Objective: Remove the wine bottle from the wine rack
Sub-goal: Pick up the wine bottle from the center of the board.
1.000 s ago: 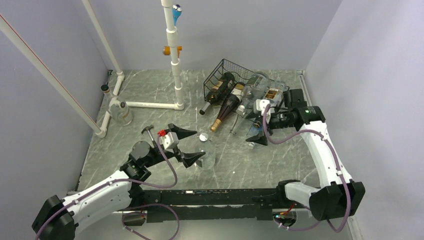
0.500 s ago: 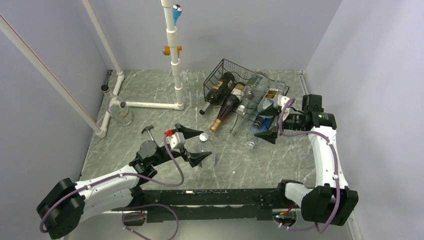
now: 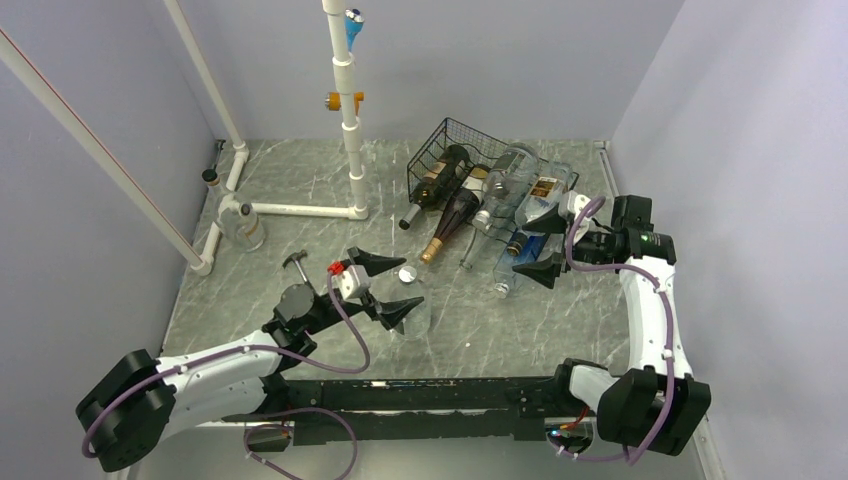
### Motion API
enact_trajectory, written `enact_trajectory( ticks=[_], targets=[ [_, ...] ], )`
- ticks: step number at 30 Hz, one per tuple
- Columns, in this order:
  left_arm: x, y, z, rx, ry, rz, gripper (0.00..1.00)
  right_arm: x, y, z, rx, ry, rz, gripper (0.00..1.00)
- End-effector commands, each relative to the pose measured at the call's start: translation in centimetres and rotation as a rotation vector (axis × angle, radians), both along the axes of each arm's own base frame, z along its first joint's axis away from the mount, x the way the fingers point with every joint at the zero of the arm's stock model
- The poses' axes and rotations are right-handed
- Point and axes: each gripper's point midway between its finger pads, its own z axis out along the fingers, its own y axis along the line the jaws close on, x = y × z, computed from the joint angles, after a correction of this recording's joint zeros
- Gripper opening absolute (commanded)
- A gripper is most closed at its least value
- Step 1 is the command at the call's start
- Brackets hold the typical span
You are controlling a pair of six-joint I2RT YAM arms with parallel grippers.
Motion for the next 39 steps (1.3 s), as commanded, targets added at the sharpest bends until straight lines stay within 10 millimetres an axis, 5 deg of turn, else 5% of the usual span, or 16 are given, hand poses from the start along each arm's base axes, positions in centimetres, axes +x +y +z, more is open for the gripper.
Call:
enact_trajectory(
  ticks=[1,12,21,39],
  targets=[
    [0.1,0.1,1.1,-0.041,-0.041,0.016,0.90,0.1,0.1,0.7,0.037,-0.048,0.016,0.99],
    [0.6,-0.6,1.0,-0.010,-0.025,0.011,0.63,0.3,-0.1,0.4,0.041,-0.040,0.008,0.99],
    [0.9,-0.6,1.8,0.000,-0.045,0.026,0.00,0.3,-0.2,0.3,0.042,-0.038,0.005,0.99],
    [2.6,2.2,6.5,-0.042,-0.153,0.202,0.00,0.2,-0.2,0.1,0.038,-0.043,0.005,0.99]
  ],
)
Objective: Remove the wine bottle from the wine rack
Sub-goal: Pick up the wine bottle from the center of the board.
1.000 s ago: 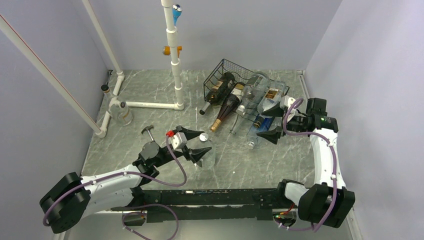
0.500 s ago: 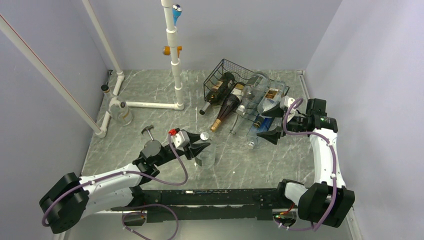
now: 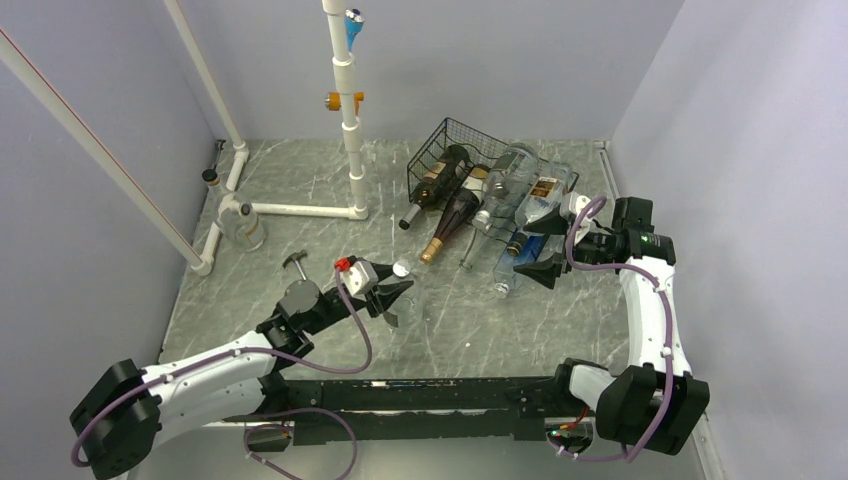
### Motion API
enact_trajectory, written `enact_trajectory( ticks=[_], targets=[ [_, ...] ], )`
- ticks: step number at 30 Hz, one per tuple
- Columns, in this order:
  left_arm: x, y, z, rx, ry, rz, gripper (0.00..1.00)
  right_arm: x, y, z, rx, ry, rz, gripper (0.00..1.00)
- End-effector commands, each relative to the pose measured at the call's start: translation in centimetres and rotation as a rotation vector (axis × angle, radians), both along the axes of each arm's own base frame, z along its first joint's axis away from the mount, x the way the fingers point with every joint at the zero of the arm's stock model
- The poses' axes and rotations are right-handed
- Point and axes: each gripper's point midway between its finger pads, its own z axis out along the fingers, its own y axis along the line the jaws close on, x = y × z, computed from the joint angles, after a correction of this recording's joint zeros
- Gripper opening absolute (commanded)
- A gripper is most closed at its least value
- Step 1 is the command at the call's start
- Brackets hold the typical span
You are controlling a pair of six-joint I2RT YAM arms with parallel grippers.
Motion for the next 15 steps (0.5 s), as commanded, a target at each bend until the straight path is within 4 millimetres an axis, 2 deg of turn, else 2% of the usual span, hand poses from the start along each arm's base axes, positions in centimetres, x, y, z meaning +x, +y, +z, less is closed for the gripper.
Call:
enact_trajectory(
  ticks=[1,6,15],
  targets=[
    [1.2,1.6,7.9,-0.127,-0.198,0.094,0.00,0.0,0.2,0.7,0.028,-0.054,0.020,0.99],
    [2.0,3.0,9.4,-0.139,-0.222,0.149,0.00,-0.1,0.2,0.7,0.025,-0.057,0.020,0.99],
    [4.1,6.2,10.9,-0.144,-0.232,0.258,0.00,-0.2,0.2,0.6,0.024,-0.060,0.022,0.99]
  ],
)
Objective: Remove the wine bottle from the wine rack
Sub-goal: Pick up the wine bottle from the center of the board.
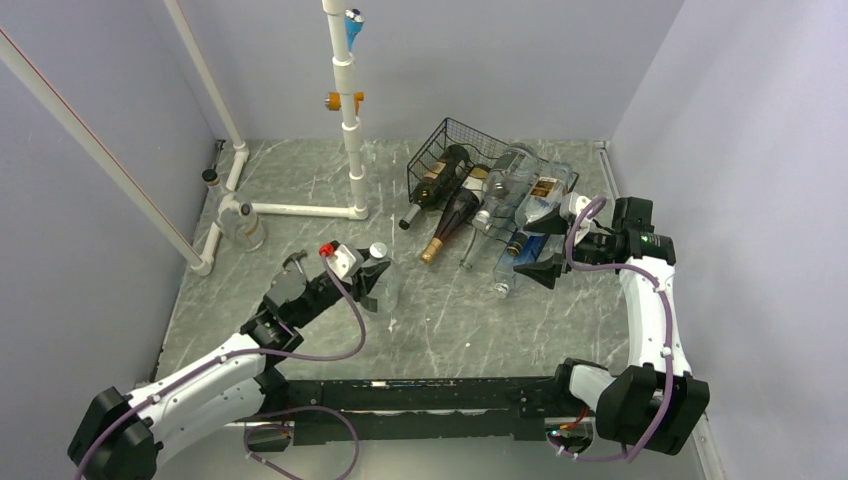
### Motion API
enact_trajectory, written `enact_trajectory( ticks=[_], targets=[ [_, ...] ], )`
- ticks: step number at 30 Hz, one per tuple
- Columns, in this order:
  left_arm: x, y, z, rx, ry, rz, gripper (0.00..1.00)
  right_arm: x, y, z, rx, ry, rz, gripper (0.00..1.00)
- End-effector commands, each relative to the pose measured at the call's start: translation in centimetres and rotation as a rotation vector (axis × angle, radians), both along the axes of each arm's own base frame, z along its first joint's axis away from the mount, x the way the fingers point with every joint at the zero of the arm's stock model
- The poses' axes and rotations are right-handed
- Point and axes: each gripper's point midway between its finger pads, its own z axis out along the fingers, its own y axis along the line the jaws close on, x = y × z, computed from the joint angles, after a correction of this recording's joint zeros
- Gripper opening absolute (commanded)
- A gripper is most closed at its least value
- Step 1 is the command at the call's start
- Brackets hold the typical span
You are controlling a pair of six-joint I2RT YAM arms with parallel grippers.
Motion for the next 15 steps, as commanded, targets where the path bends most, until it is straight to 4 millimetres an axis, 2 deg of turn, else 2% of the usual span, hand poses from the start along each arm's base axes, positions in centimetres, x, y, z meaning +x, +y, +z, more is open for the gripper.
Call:
enact_trajectory(
  ticks=[1,8,15],
  targets=[
    [0.7,2.2,10.9,-0.177,-0.256,0.068,0.00,-0.2,0.2,0.6,0.027,-0.052,0.022,0.99],
    [2.1,4.6,11.7,-0.193,-0.264,0.155,0.00,-0.2,0.2,0.5,0.025,-0.050,0.021,0.99],
    [3.7,7.0,13.5,-0.214,-0.290,0.246,0.00,-0.2,0.2,0.3,0.020,-0.049,0.020,0.99]
  ],
)
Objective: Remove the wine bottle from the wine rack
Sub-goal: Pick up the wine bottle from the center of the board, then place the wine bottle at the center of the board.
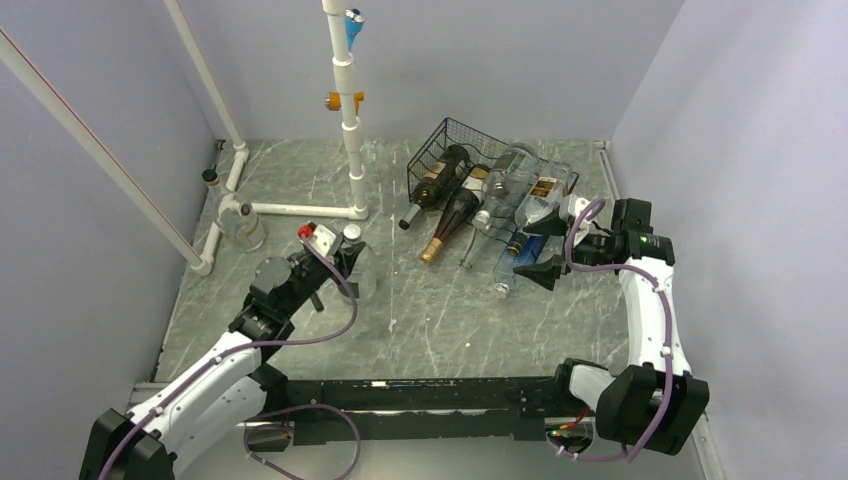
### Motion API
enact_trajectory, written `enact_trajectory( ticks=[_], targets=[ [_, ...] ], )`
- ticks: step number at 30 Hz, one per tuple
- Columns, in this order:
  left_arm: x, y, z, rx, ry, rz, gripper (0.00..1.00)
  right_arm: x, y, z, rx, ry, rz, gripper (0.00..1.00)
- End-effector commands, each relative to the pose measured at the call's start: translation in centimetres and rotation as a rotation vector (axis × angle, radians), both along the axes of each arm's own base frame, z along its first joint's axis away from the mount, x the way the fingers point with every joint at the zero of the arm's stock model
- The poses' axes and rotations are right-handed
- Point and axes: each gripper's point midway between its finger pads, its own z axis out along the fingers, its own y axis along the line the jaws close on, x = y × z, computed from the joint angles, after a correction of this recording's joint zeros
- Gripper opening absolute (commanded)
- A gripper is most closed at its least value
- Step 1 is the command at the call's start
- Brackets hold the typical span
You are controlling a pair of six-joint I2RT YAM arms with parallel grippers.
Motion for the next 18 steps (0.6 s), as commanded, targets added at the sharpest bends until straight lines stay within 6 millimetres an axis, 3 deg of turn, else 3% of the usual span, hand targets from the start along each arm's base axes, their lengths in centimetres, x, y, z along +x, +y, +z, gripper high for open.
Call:
enact_trajectory(
  ticks=[1,18],
  targets=[
    [0.2,2.1,13.6,-0.194,-0.350,0.061,0.00,-0.1,0.2,0.7,0.020,-0.054,0.018,0.99],
    [7.0,9.3,17.6,-0.194,-0.417,0.327,0.00,-0.3,0.2,0.6,0.008,-0.066,0.020,0.99]
  ],
)
